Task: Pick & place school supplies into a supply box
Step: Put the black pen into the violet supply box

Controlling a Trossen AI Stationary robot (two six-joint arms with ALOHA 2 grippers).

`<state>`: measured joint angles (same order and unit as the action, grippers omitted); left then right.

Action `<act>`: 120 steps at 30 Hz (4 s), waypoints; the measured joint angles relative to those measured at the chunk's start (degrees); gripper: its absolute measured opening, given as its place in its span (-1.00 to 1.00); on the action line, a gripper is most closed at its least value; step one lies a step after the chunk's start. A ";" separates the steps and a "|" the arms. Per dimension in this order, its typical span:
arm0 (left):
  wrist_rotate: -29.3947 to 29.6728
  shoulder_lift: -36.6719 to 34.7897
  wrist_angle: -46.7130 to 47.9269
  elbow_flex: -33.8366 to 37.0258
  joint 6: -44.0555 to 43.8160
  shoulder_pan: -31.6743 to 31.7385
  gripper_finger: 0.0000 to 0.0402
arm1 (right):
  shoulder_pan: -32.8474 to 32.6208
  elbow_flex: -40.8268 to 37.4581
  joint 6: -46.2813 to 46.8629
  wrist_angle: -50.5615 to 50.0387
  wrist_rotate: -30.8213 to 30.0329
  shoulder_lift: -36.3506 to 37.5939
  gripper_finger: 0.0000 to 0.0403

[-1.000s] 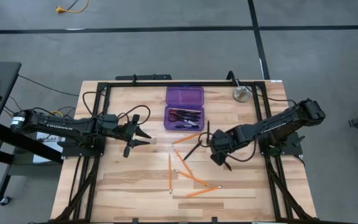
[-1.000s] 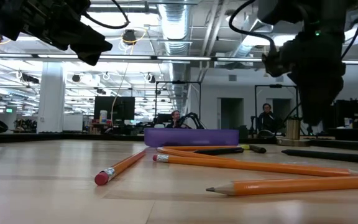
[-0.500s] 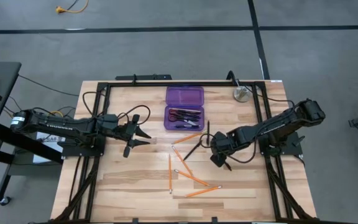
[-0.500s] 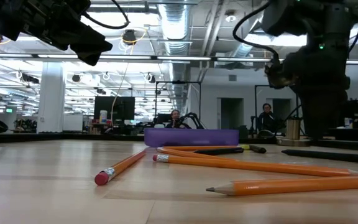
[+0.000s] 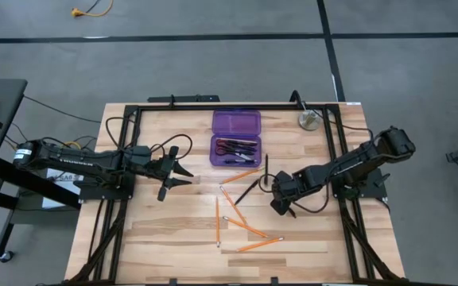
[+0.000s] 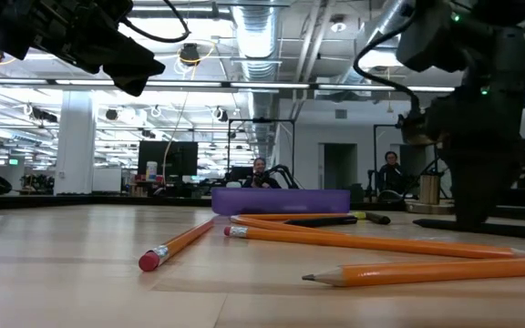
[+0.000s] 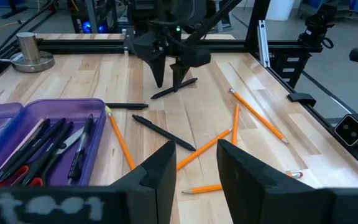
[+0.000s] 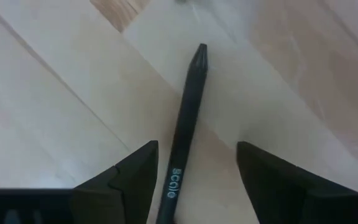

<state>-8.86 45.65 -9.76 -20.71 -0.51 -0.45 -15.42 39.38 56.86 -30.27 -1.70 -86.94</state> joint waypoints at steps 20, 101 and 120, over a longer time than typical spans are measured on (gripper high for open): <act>0.09 0.00 0.00 0.00 -0.13 0.00 -0.48 | -0.59 5.60 1.58 -7.57 -2.26 -7.58 -0.21; 1.33 0.51 -0.31 -0.08 0.34 -0.05 -0.48 | 26.83 59.41 -54.12 -34.60 -8.24 -26.89 -0.13; 4.68 33.85 -4.75 -18.20 -1.81 -0.36 -0.48 | 8.73 13.23 -9.66 -23.17 -30.13 16.96 -0.12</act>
<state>-4.18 79.50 -14.51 -38.91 -2.33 -0.81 -6.70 52.60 47.20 -53.44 -31.83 -69.98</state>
